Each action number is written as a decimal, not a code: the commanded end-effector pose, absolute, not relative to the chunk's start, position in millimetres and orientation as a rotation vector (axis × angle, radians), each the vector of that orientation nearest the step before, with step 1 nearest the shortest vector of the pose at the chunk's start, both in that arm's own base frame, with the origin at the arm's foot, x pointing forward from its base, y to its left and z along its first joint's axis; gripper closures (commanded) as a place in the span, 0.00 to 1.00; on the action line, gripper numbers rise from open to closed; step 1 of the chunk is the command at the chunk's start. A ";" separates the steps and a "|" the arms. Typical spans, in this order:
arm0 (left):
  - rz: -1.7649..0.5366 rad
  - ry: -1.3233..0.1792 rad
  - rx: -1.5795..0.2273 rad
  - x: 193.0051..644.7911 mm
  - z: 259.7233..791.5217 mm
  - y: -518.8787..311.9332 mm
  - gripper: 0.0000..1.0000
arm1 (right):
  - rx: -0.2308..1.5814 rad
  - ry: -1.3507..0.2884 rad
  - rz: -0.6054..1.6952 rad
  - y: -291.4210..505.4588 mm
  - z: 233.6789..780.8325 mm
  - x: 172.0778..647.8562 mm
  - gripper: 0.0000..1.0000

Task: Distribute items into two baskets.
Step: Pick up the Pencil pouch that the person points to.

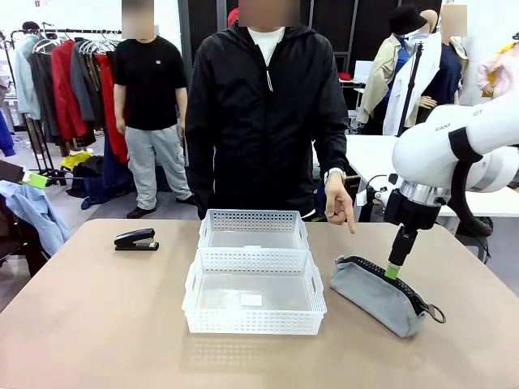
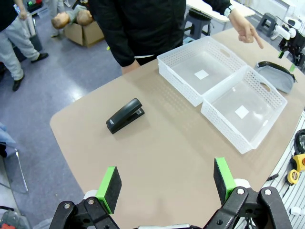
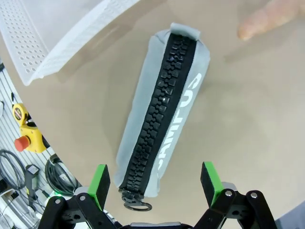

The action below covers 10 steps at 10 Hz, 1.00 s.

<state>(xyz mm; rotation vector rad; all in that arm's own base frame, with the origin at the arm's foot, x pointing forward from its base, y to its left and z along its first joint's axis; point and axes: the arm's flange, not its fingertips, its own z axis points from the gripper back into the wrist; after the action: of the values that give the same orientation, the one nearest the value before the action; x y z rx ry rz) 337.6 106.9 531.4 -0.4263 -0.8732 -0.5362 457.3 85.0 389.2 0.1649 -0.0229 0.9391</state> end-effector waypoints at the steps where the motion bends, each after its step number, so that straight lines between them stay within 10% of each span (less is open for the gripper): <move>1: -0.543 -0.881 -0.437 338.4 531.2 107.3 0.00 | 0.177 -0.037 0.962 85.8 382.2 462.8 0.00; 10: -0.543 -0.881 -0.437 338.4 531.2 107.3 0.00 | 0.154 -0.056 0.930 101.6 332.4 472.8 0.00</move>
<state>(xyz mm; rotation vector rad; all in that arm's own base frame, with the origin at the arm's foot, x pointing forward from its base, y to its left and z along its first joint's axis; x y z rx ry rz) 337.6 106.9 531.4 -0.4263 -0.8731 -0.5362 473.2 98.8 337.2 0.1497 -0.0260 0.9467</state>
